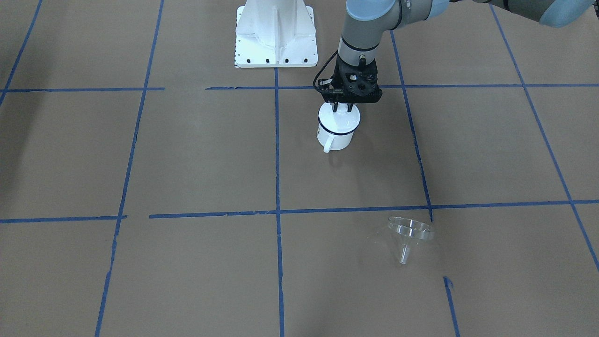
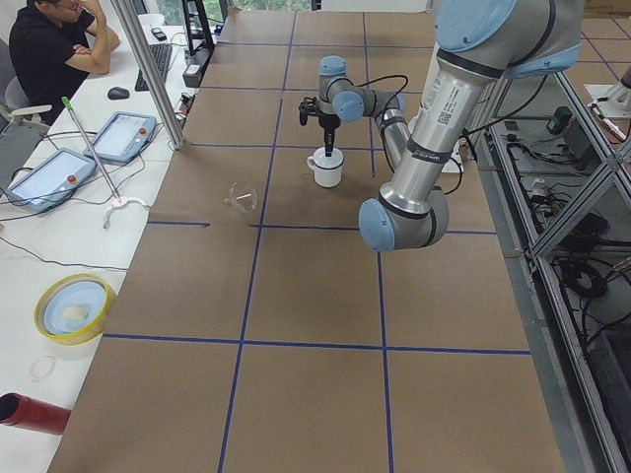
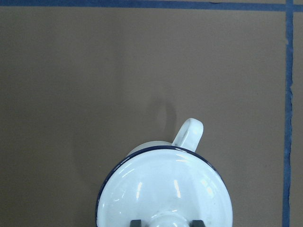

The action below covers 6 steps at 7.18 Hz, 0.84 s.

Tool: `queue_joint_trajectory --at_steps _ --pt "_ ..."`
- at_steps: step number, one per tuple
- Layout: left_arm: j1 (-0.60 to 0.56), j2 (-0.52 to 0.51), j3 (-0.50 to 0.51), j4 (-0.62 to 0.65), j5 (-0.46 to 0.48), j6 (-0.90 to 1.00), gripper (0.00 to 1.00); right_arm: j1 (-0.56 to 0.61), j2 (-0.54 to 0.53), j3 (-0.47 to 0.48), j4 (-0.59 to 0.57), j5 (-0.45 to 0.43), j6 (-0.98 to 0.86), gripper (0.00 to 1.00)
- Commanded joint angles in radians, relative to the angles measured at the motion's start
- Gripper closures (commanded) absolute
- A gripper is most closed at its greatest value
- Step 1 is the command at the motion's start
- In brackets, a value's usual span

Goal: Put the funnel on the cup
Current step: 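Close the left gripper on the knob of the white lid, then lift the lid off the mug with the left gripper and carry it aside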

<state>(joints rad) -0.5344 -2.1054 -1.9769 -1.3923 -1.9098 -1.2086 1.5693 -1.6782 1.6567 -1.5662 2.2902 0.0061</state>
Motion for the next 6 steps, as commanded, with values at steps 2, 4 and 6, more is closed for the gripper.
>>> queue_joint_trajectory --at_steps 2,4,6 --pt "-0.060 -0.007 -0.144 0.158 -0.003 0.012 1.00 0.000 0.000 0.000 0.000 0.000 0.000 0.00" --pt "-0.168 0.028 -0.169 0.168 -0.002 0.134 1.00 0.000 0.000 0.000 0.000 0.000 0.000 0.00" --pt "-0.165 0.269 -0.143 -0.097 0.003 0.155 1.00 0.000 0.000 0.000 0.000 0.000 0.000 0.00"
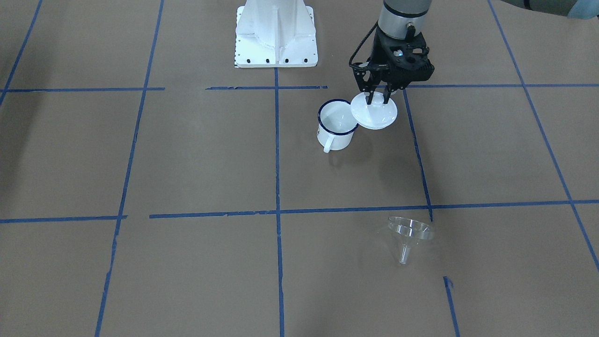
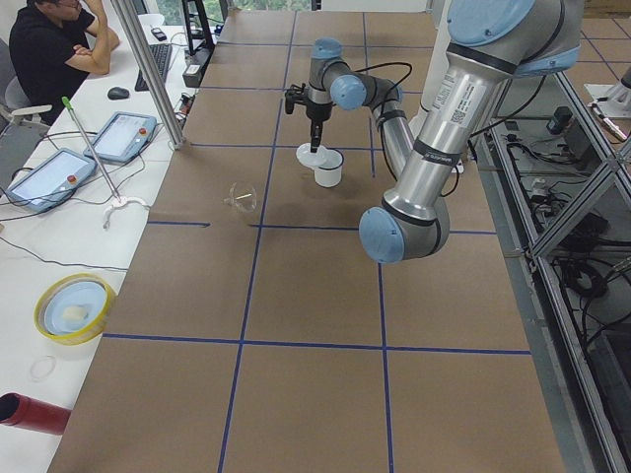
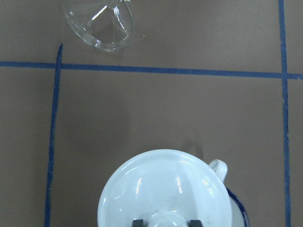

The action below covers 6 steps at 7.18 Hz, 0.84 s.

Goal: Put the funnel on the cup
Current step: 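Lift the lid off the mug with the left gripper and carry it aside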

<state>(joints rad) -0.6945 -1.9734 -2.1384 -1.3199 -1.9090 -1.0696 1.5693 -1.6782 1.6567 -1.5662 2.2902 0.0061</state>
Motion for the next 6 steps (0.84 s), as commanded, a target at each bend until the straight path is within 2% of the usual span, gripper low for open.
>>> queue_joint_trajectory --at_steps 1,2,3,6 --pt "-0.002 0.231 0.087 -0.391 0.005 -0.009 1.00 0.000 0.000 0.000 0.000 0.000 0.000 0.00" --pt "0.015 0.235 0.166 -0.471 0.010 -0.076 1.00 0.000 0.000 0.000 0.000 0.000 0.000 0.00" --pt "0.038 0.232 0.205 -0.485 0.008 -0.084 1.00 0.000 0.000 0.000 0.000 0.000 0.000 0.00" --pt "0.084 0.182 0.249 -0.478 0.004 -0.099 1.00 0.000 0.000 0.000 0.000 0.000 0.000 0.00"
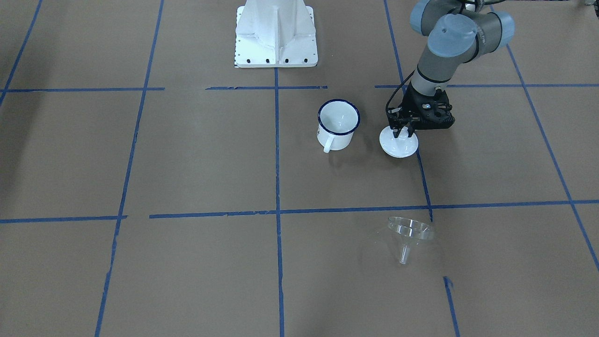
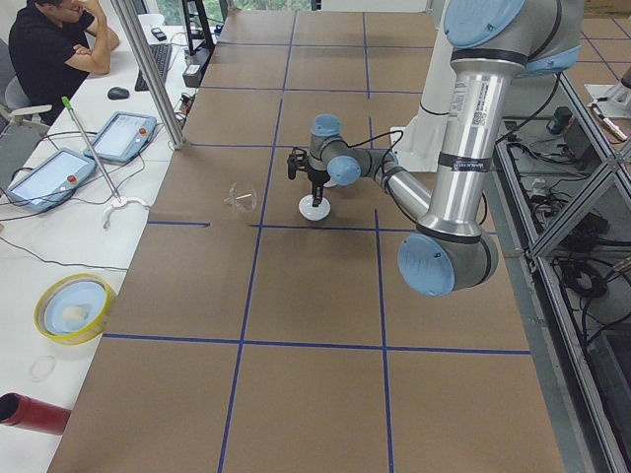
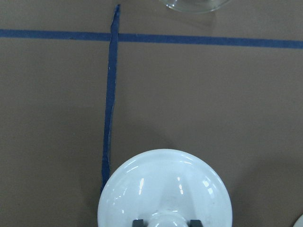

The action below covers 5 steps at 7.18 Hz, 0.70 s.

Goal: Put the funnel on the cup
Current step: 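Lower the lid onto the table beside the mug and open the left gripper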

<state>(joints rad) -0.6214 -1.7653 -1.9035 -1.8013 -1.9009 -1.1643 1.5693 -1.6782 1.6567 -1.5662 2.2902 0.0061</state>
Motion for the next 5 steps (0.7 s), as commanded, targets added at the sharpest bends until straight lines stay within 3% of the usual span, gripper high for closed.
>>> queue_joint_trajectory --at_steps 1,2,4,5 --pt "0.012 -0.042 0.017 0.010 -0.009 0.002 0.18 0.000 0.000 0.000 0.000 0.000 0.000 0.00" --pt "0.011 -0.043 0.015 0.010 -0.006 0.003 0.00 0.000 0.000 0.000 0.000 0.000 0.000 0.00" --pt "-0.001 -0.045 -0.027 0.014 -0.006 0.000 0.00 0.000 0.000 0.000 0.000 0.000 0.000 0.00" --pt "-0.079 -0.078 -0.023 0.017 -0.004 -0.009 0.00 0.000 0.000 0.000 0.000 0.000 0.000 0.00"
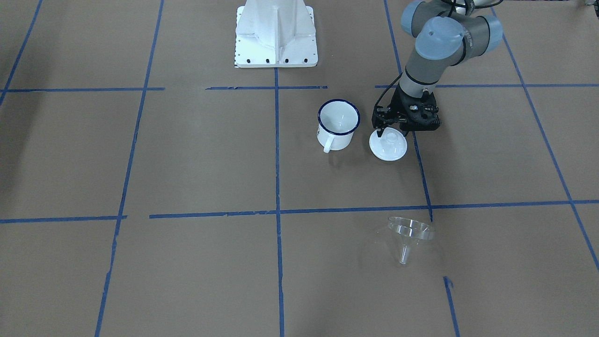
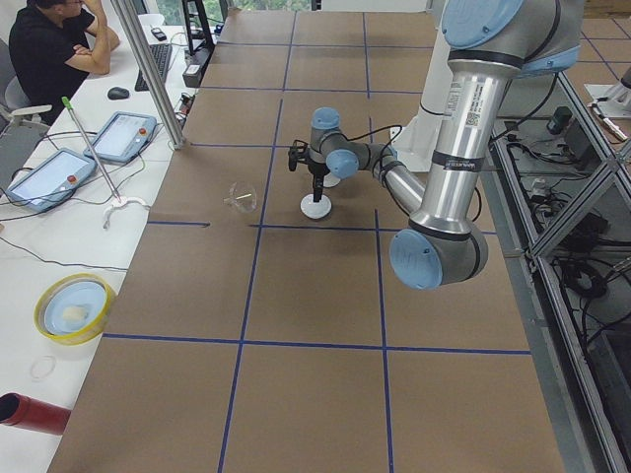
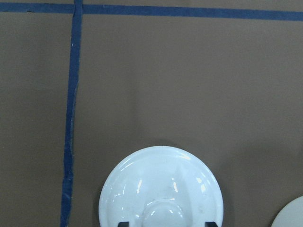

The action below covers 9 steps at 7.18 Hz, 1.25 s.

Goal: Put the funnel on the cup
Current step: 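Lower the lid onto the table beside the mug and open the left gripper, then move the left gripper to the clear glass funnel and grasp its stem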

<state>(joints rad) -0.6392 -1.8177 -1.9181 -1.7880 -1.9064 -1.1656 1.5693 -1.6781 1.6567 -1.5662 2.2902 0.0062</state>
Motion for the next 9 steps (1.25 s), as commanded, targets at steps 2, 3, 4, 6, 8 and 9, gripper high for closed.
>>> queue_joint_trajectory --at_steps 2,3,4,6,8,9 --pt "-0.160 -0.135 0.069 -0.048 0.001 -0.224 0.00 0.000 0.000 0.000 0.000 0.000 0.000 0.00" --pt "-0.165 -0.168 0.141 -0.150 0.063 -0.406 0.00 0.000 0.000 0.000 0.000 0.000 0.000 0.00" --pt "-0.165 -0.170 0.228 -0.294 0.163 -0.552 0.00 0.000 0.000 0.000 0.000 0.000 0.000 0.00" --pt "-0.157 -0.213 0.435 -0.518 0.278 -0.725 0.00 0.000 0.000 0.000 0.000 0.000 0.000 0.00" --pt "-0.142 -0.255 0.507 -0.524 0.335 -0.736 0.00 0.000 0.000 0.000 0.000 0.000 0.000 0.00" --pt "-0.131 -0.259 0.525 -0.527 0.337 -0.737 0.00 0.000 0.000 0.000 0.000 0.000 0.000 0.00"
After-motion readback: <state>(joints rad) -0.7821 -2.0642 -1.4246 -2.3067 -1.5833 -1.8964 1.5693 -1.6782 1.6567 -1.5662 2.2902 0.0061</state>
